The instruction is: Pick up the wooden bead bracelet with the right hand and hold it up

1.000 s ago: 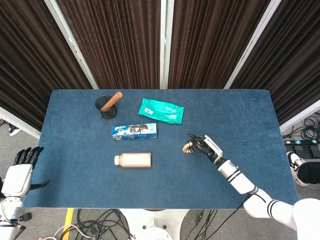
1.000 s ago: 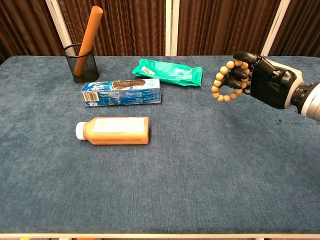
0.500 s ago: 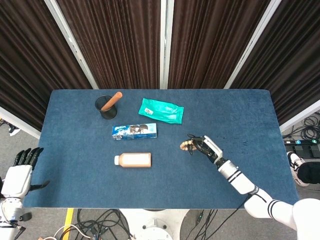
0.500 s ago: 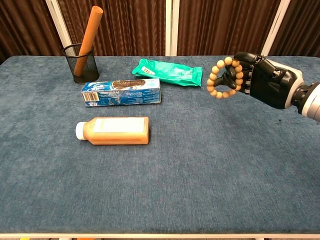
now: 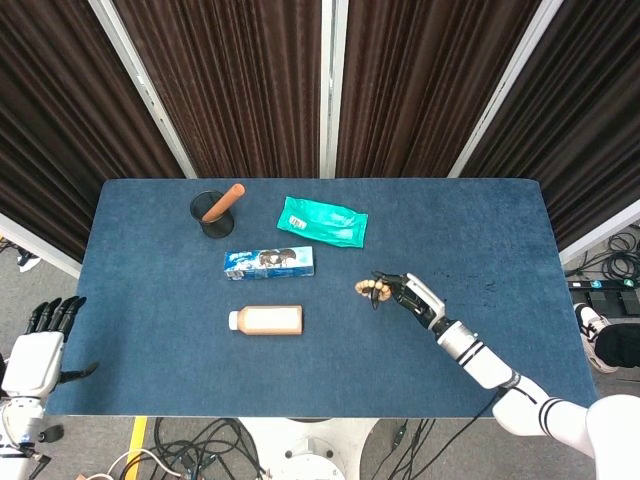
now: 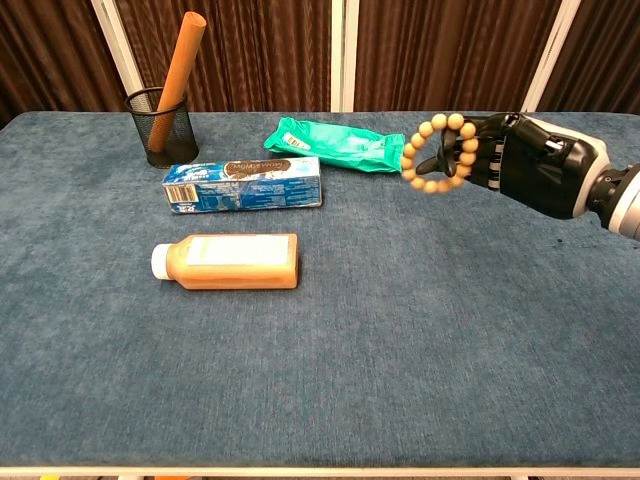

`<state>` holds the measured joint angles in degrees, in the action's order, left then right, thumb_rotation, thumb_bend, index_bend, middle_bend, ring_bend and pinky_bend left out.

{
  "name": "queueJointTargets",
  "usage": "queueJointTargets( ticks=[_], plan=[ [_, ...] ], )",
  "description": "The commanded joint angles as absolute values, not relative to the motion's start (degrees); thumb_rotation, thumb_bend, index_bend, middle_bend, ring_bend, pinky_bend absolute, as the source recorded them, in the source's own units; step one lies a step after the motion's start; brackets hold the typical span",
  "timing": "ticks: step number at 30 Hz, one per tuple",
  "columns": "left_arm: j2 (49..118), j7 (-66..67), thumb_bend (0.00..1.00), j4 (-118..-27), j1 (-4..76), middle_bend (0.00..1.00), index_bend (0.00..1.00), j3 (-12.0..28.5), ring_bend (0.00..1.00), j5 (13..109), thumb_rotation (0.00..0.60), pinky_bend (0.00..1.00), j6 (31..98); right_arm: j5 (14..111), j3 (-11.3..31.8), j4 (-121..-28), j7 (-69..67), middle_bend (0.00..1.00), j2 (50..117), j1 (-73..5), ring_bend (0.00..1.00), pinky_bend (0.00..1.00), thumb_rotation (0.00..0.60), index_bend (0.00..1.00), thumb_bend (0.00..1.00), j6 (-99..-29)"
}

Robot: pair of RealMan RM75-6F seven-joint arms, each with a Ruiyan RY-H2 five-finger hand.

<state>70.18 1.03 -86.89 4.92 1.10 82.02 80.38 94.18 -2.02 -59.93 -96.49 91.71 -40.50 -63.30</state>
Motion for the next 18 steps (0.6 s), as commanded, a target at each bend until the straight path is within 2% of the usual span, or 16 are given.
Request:
queueJointTargets(
  ticks=[1, 6, 8, 10, 16, 18],
  plan=[
    [70.2, 1.0, 0.00, -86.9, 5.0, 0.07, 0.08, 1.1, 0.01, 82.1, 0.600, 0.00, 80.3, 94.3, -2.2, -59.7, -96.8, 0.59, 91.6, -40.6, 0.29, 0.00, 0.299, 0.53, 1.00, -63.4],
    [70.2, 0.9, 0.00, -86.8, 4.9, 0.07, 0.08, 1.2, 0.01, 82.1, 0.600, 0.00, 80.5, 95.2, -2.7, -58.9, -99.7, 0.56, 91.6, -40.6, 0.27, 0.00, 0.292, 0.47, 0.98, -64.9],
    [70.1, 0.8, 0.00, -86.8, 4.9, 0.07, 0.08, 1.2, 0.01, 82.1, 0.600, 0.00, 80.5, 95.7, -3.0, -58.6, -100.5, 0.55, 91.4, -40.7, 0.26, 0.00, 0.286, 0.43, 0.82, -65.5],
    [70.1, 0.8, 0.00, -86.8, 4.9, 0.07, 0.08, 1.2, 0.01, 82.1, 0.600, 0.00, 80.6, 95.9, -3.2, -58.5, -100.7, 0.55, 91.1, -40.7, 0.25, 0.00, 0.286, 0.40, 0.53, -65.9],
    [70.1, 0.9, 0.00, -86.9, 5.0, 0.07, 0.08, 1.3, 0.01, 82.3, 0.600, 0.00, 80.6, 95.4, -3.3, -59.1, -100.9, 0.55, 90.3, -40.3, 0.25, 0.00, 0.285, 0.39, 0.22, -66.2],
    [70.1, 0.9, 0.00, -86.9, 5.1, 0.07, 0.08, 1.3, 0.01, 82.4, 0.600, 0.00, 80.6, 95.1, -3.3, -59.5, -100.8, 0.56, 90.1, -40.1, 0.25, 0.00, 0.285, 0.38, 0.16, -66.3]
  ],
)
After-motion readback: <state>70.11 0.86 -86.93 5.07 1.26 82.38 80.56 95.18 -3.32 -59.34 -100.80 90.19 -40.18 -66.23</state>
